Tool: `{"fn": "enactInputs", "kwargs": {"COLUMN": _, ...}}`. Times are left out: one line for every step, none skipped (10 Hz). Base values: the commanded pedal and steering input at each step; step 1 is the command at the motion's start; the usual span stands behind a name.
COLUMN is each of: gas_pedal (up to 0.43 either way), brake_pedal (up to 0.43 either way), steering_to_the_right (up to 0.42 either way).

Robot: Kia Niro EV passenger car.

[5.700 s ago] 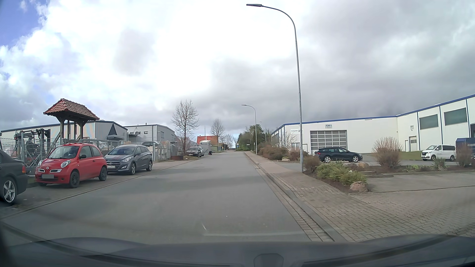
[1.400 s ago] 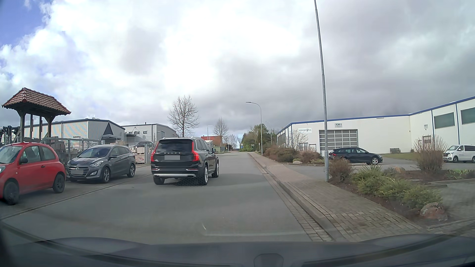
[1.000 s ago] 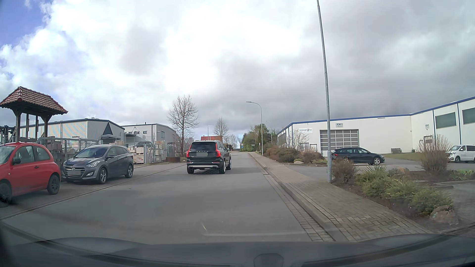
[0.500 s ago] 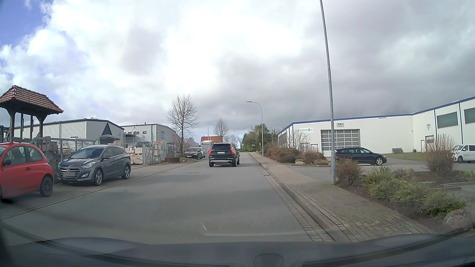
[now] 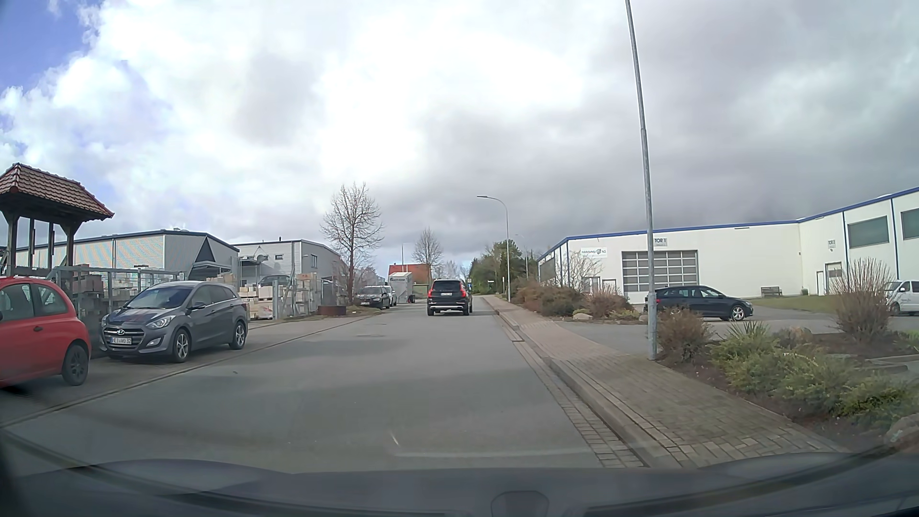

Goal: Follow the waypoints while adhering to traffic rules and regulations

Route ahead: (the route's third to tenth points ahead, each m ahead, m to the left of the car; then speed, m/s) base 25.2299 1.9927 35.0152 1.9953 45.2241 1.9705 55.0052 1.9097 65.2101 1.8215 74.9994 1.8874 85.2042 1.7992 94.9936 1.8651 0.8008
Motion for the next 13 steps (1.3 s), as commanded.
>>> {"fn": "enactInputs", "kwargs": {"gas_pedal": 0.000, "brake_pedal": 0.000, "steering_to_the_right": -0.010}}
{"fn": "enactInputs", "kwargs": {"gas_pedal": 0.000, "brake_pedal": 0.000, "steering_to_the_right": -0.011}}
{"fn": "enactInputs", "kwargs": {"gas_pedal": 0.000, "brake_pedal": 0.000, "steering_to_the_right": -0.011}}
{"fn": "enactInputs", "kwargs": {"gas_pedal": 0.000, "brake_pedal": 0.000, "steering_to_the_right": -0.010}}
{"fn": "enactInputs", "kwargs": {"gas_pedal": 0.000, "brake_pedal": 0.000, "steering_to_the_right": -0.011}}
{"fn": "enactInputs", "kwargs": {"gas_pedal": 0.000, "brake_pedal": 0.000, "steering_to_the_right": -0.010}}
{"fn": "enactInputs", "kwargs": {"gas_pedal": 0.000, "brake_pedal": 0.000, "steering_to_the_right": -0.010}}
{"fn": "enactInputs", "kwargs": {"gas_pedal": 0.000, "brake_pedal": 0.000, "steering_to_the_right": -0.010}}
{"fn": "enactInputs", "kwargs": {"gas_pedal": 0.000, "brake_pedal": 0.000, "steering_to_the_right": -0.010}}
{"fn": "enactInputs", "kwargs": {"gas_pedal": 0.000, "brake_pedal": 0.000, "steering_to_the_right": -0.010}}
{"fn": "enactInputs", "kwargs": {"gas_pedal": 0.000, "brake_pedal": 0.000, "steering_to_the_right": -0.010}}
{"fn": "enactInputs", "kwargs": {"gas_pedal": 0.000, "brake_pedal": 0.000, "steering_to_the_right": -0.010}}
{"fn": "enactInputs", "kwargs": {"gas_pedal": 0.000, "brake_pedal": 0.000, "steering_to_the_right": -0.010}}
